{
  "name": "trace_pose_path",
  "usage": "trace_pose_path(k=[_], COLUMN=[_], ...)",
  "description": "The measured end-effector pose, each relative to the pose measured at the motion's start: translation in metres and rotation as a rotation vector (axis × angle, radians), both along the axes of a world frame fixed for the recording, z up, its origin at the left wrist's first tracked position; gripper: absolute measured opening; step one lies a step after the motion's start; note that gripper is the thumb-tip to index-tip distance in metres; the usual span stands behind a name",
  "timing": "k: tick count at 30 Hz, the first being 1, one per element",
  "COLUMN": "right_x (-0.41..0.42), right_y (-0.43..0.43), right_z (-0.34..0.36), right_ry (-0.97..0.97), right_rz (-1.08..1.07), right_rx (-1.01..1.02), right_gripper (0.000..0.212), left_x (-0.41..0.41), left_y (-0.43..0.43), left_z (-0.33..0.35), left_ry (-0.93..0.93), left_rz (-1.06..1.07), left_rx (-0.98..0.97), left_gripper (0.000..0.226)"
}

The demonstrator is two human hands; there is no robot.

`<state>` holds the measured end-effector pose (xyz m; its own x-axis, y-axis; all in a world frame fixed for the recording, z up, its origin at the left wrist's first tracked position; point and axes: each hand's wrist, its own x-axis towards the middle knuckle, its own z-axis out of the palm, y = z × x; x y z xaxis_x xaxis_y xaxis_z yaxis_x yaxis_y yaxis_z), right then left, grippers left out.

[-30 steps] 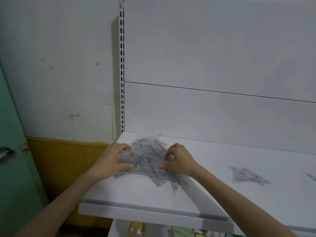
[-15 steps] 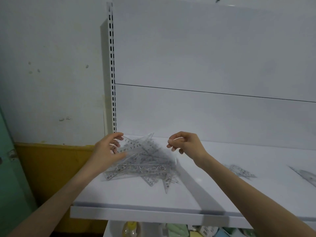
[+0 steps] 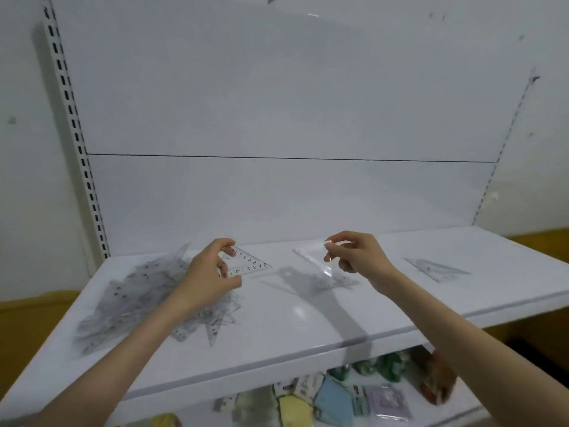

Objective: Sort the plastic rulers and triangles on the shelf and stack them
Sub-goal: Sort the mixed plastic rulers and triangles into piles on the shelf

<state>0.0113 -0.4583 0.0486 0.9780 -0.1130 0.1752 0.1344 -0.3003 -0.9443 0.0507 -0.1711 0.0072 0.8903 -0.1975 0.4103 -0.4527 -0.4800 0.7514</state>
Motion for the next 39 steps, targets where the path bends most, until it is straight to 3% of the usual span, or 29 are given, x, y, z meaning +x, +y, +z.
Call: trace_pose_path(k=[6,13,20,24,29,32,35,39], right_x=[-0.001,0.033,0.080,0.095,0.098,0.094,0.075,0.041], right_y=[-0.064,-0.084,-0.075,-0.072,-0.073,-0.079,-0.087,-0.089], right_z=[-0.031,-0.046,-0.065,-0.079,-0.085,-0.075,-0.063,-0.054], right_ry=[0.102,0.143,0.047,0.018,-0.024,-0.145,-0.284,-0.369], right_rz=[-0.164,-0.063,0.062,0.098,0.048,-0.004,0.152,0.534], right_rx=[-0.119,-0.218,-0.497,-0.556,-0.726,-0.647,-0.500,-0.696], right_gripper=[0.008,0.006,0.012,0.009,0.016,0.021,0.018,0.059], left_x=[0.004,-0.002,-0.023,-0.033,-0.044,-0.044,-0.039,-0.031], left_y=[-0.048,-0.078,-0.095,-0.096,-0.103,-0.115,-0.131,-0.160], left_z=[-0.015,-0.018,-0.021,-0.026,-0.028,-0.025,-0.024,-0.022], left_ry=[-0.014,-0.041,0.036,0.065,0.072,0.071,0.074,0.077], left_rz=[-0.053,-0.002,0.154,0.196,0.229,0.211,0.189,0.120], left_rx=[0.084,0.251,0.266,0.283,0.286,0.275,0.260,0.205], left_gripper=[0.063,0.063,0.060,0.061,0.057,0.056,0.058,0.057])
